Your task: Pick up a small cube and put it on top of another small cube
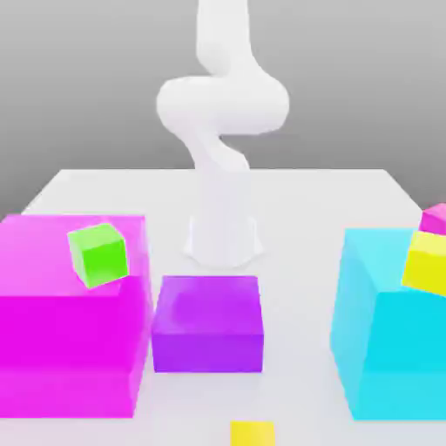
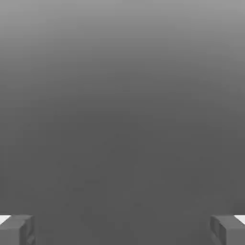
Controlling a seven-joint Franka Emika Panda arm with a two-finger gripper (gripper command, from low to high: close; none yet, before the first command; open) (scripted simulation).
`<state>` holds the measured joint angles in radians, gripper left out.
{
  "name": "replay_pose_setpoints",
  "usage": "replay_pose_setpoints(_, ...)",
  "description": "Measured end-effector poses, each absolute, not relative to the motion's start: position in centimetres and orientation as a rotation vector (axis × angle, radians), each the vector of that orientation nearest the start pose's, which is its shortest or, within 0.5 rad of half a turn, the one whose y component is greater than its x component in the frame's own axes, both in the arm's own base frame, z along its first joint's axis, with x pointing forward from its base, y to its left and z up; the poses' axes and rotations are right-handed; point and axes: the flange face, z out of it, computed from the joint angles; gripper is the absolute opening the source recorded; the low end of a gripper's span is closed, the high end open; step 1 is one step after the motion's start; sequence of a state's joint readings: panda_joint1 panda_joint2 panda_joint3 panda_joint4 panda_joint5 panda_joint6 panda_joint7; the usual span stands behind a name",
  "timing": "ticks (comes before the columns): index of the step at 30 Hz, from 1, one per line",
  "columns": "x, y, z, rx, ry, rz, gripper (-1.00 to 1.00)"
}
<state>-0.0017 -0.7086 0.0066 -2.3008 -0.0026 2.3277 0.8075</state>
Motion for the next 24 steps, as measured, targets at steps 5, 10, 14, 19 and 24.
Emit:
replay_pose_setpoints(5, 44.0, 0.8, 61.0, -2.579, 1.095, -0.807, 0.0)
replay_pose_setpoints(10, 48.6, 1.4, 53.2, -2.663, 1.132, -0.651, 0.0)
replay_pose_setpoints(14, 51.2, 1.8, 46.5, -2.724, 1.158, -0.52, 0.0)
replay_pose_setpoints(19, 53.2, 2.5, 37.6, -2.793, 1.183, -0.349, 0.0)
replay_pose_setpoints(24, 53.5, 3.1, 28.4, -2.85, 1.208, -0.171, 0.0)
